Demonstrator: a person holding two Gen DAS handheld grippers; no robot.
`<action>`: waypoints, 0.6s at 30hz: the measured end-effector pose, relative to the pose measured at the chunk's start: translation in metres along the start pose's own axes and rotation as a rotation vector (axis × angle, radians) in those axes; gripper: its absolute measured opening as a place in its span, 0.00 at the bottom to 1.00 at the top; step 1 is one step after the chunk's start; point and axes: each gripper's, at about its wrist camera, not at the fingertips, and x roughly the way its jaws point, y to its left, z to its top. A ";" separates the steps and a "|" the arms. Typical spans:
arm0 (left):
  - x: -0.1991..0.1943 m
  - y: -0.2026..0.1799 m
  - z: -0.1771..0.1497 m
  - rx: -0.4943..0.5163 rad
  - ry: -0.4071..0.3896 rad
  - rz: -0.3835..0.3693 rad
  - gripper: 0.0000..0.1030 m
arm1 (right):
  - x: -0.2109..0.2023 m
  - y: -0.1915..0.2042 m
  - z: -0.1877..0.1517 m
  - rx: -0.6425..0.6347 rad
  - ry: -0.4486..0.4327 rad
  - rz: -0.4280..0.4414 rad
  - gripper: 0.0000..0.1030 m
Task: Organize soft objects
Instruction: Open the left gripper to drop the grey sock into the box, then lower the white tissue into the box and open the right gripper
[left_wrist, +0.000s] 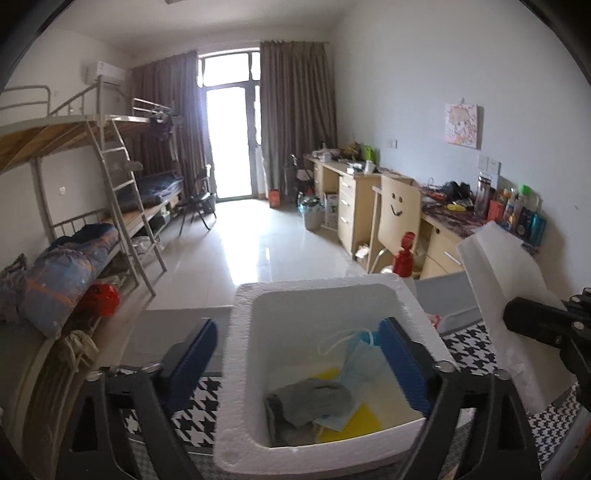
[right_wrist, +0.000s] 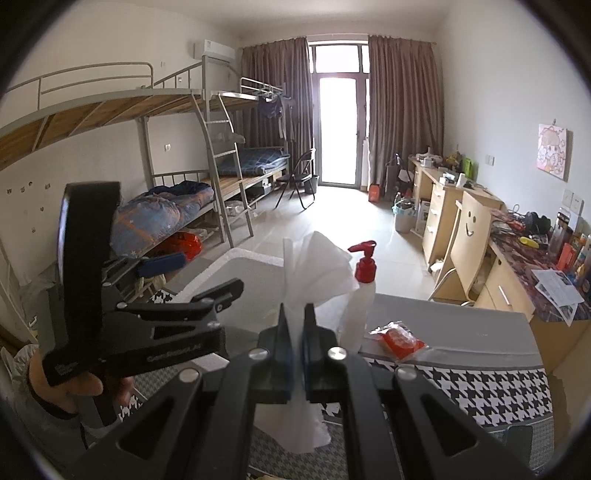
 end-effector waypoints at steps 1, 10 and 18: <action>0.000 0.001 0.000 -0.002 -0.005 0.006 0.93 | 0.001 0.000 0.000 -0.001 0.002 0.001 0.07; -0.013 0.014 -0.001 -0.020 -0.047 0.039 0.99 | 0.013 0.005 0.005 0.013 0.012 0.044 0.07; -0.021 0.030 -0.007 -0.040 -0.074 0.090 0.99 | 0.030 0.014 0.013 0.002 0.025 0.050 0.07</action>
